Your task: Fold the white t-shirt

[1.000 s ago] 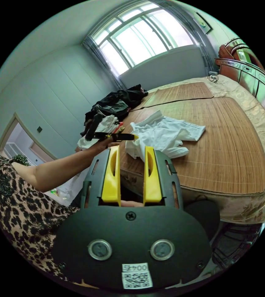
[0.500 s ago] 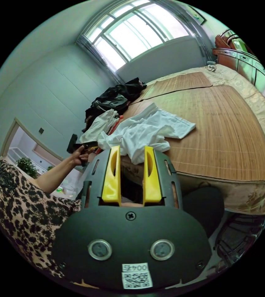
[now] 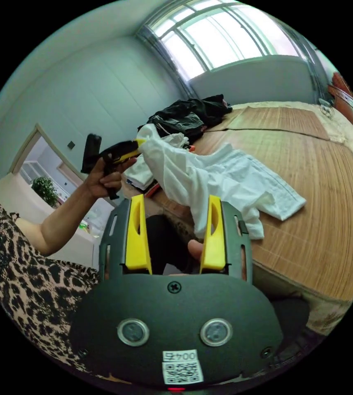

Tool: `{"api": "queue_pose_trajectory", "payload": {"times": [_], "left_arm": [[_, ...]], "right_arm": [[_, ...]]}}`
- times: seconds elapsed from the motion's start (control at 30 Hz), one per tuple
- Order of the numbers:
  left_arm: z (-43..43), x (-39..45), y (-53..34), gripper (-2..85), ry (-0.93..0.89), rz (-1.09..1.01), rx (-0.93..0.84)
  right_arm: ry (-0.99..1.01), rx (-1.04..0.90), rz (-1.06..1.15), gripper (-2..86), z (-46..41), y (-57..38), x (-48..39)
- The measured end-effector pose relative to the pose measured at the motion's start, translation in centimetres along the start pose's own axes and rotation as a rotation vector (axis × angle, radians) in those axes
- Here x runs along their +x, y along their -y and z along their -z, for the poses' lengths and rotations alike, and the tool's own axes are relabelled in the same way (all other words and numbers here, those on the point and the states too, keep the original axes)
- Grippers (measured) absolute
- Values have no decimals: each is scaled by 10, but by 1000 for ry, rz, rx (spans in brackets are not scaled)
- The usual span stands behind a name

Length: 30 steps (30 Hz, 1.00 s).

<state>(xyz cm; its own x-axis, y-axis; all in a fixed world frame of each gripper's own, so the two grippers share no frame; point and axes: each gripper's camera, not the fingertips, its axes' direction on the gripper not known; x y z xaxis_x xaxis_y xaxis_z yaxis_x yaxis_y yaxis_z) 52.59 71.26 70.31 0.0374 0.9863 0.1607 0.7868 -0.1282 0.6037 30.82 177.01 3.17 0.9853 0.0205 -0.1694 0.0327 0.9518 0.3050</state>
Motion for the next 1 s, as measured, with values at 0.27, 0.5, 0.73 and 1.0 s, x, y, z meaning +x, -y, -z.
{"api": "queue_pose_trajectory", "payload": {"times": [0.27, 0.5, 0.73, 1.0], "left_arm": [[-39, 163, 81, 18, -136, -372, -138], [20, 182, 93, 35, -19, -421, 46], [33, 127, 10, 111, 31, -284, 181], [-104, 219, -85, 208, 270, -456, 241]], "right_arm": [[-230, -40, 250, 87, 13, 125, -29], [-39, 83, 55, 34, 88, 193, 19], [200, 303, -256, 35, 188, 254, 69], [303, 547, -358, 35, 260, 293, 38]]}}
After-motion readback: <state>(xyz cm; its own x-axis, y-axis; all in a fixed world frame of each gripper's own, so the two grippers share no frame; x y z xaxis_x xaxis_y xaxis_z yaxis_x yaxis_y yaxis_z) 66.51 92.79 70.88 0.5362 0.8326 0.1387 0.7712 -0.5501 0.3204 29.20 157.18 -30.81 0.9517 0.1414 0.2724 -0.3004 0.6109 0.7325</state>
